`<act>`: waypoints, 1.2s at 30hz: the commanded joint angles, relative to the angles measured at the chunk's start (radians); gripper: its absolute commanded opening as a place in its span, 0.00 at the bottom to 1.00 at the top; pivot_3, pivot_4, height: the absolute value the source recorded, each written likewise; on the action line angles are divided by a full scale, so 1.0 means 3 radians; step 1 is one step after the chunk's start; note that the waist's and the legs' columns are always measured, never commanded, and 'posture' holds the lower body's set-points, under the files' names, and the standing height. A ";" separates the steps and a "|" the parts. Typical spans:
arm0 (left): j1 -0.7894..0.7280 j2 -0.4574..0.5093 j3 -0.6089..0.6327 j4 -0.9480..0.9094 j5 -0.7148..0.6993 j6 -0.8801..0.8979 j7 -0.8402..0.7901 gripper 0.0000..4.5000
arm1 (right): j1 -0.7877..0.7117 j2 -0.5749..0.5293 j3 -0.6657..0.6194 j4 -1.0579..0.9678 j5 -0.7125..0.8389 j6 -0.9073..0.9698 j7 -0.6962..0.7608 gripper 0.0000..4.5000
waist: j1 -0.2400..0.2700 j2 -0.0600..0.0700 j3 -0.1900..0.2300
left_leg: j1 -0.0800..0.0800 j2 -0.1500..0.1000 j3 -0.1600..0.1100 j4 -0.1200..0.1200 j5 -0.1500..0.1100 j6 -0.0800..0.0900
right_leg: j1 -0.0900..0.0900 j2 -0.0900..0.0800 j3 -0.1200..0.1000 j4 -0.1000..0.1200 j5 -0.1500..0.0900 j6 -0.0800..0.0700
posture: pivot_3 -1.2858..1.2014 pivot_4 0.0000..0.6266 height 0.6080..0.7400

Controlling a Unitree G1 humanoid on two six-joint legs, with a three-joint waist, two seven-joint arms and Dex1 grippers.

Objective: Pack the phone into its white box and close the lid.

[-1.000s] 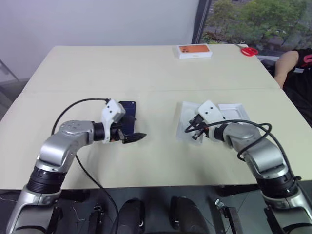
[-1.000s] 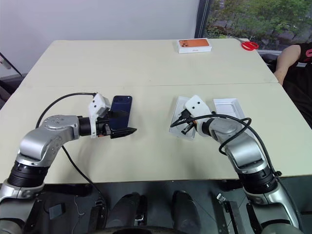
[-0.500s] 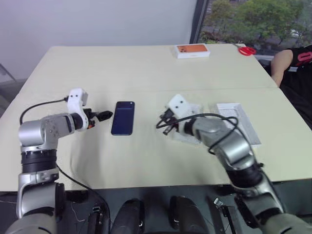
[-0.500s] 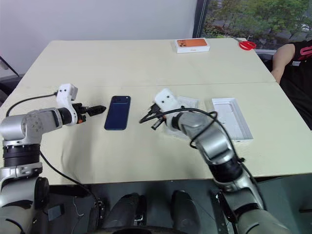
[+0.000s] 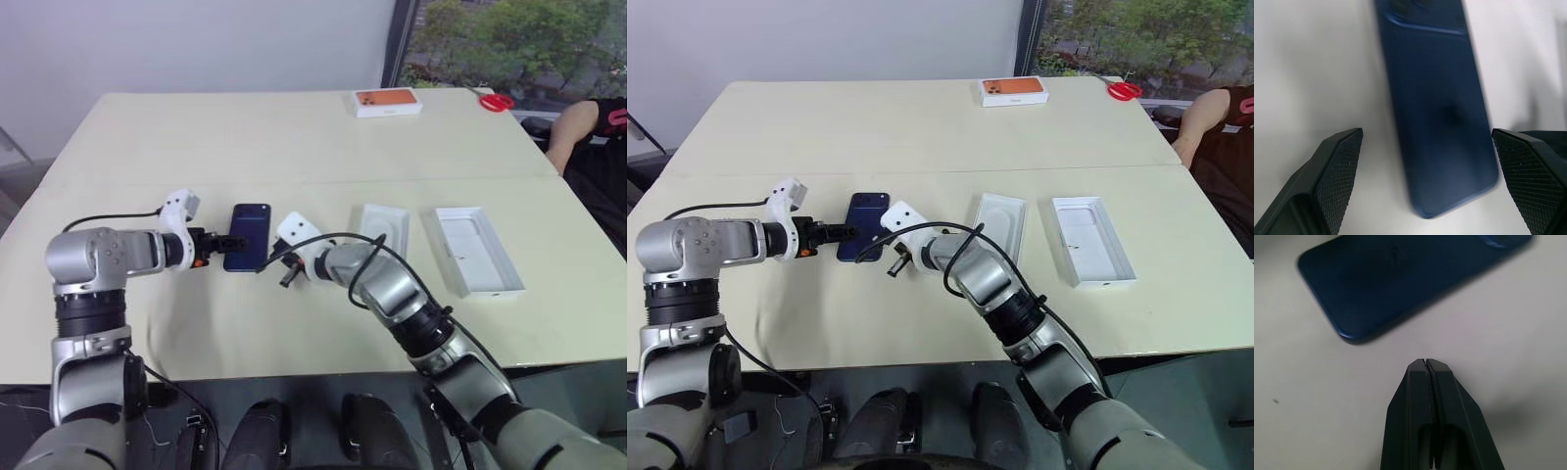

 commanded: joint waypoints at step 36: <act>-0.0261 -0.0524 0.1101 0.0310 -0.0223 0.0413 0.0171 0.03 | 0.0108 -0.0036 -0.0154 -0.0505 -0.0288 0.0000 0.0158 0.00 | -0.0020 -0.0002 -0.0002 | -0.0005 0.0000 -0.0002 -0.0012 0.0004 -0.0010 | -0.0015 -0.0009 0.0001 0.0006 0.0001 -0.0001 | 0.52 0.24 1.00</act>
